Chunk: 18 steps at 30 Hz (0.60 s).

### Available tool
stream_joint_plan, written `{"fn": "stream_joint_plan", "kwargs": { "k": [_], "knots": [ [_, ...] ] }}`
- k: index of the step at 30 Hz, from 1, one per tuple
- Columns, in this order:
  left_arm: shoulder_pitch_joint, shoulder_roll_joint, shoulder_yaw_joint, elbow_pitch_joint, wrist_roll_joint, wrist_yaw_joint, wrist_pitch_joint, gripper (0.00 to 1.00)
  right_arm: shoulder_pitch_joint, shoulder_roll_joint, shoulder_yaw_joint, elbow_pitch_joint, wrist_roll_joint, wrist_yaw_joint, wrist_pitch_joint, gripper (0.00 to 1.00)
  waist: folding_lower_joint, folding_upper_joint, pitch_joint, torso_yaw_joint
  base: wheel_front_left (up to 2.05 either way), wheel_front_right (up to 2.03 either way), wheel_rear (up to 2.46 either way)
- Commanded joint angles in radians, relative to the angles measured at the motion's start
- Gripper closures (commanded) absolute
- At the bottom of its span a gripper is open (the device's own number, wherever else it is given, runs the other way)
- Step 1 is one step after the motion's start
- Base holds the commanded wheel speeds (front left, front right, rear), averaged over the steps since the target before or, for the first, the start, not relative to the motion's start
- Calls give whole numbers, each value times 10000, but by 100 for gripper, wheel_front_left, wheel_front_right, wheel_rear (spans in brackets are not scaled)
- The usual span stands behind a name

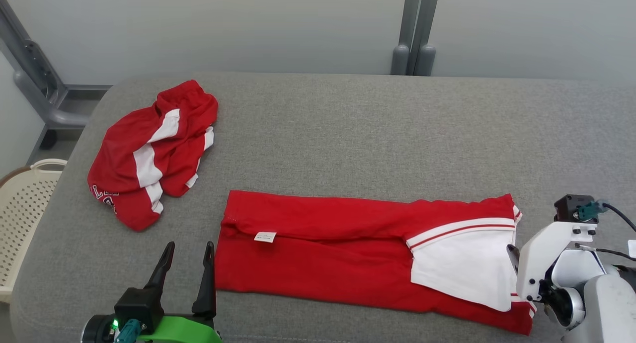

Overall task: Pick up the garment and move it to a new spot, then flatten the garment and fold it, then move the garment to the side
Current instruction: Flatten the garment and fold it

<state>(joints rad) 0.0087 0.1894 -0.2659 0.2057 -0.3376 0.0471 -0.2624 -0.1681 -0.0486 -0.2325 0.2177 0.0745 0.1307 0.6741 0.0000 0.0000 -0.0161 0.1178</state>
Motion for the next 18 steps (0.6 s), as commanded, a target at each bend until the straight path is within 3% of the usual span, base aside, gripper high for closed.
{"fn": "stream_joint_plan", "kwargs": {
  "k": [1,18],
  "knots": [
    [-167,-19,-15,42,100,-51,-29,0,-190,-41,3,167,-167,0,158,0,0,0,120,103,0,0,0],
    [-657,-107,11,241,434,-383,-29,0,-770,-38,-685,1743,-1237,-2,162,0,0,0,835,807,0,0,0]
  ]
}}
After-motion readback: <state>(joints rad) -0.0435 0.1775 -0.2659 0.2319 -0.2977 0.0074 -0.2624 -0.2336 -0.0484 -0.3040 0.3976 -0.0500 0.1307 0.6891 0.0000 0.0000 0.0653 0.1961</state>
